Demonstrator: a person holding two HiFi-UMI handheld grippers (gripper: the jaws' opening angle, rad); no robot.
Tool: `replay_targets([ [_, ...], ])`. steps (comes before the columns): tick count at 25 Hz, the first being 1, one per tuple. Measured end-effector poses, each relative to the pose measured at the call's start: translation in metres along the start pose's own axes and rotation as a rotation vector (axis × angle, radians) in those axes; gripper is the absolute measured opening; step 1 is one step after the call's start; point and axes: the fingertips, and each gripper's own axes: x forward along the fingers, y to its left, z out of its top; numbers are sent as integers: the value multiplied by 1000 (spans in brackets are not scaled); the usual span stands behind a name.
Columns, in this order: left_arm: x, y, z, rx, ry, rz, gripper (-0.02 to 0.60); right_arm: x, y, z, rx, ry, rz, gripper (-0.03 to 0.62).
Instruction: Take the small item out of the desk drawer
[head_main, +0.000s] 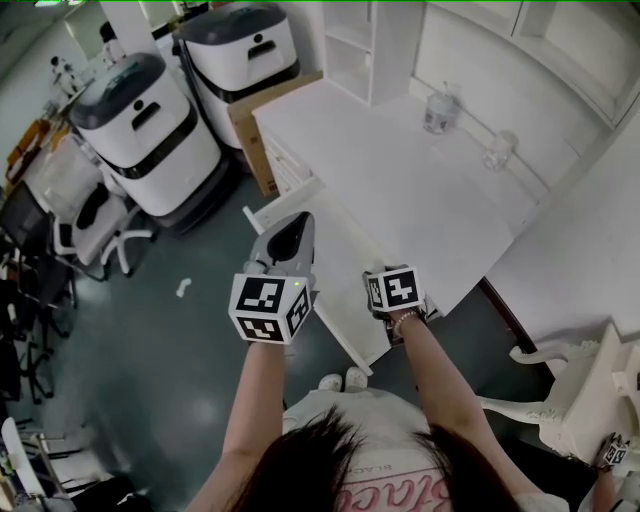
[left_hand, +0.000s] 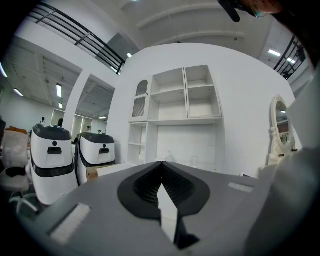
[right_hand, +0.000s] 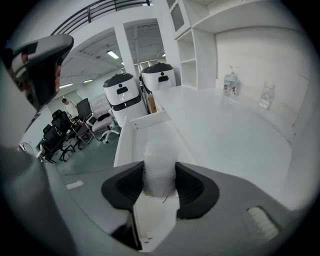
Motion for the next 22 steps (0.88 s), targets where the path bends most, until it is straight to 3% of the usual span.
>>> replay_targets([
  [22, -15, -7, 37, 30, -105, -32, 14, -115, 20, 77, -108, -374, -36, 170],
])
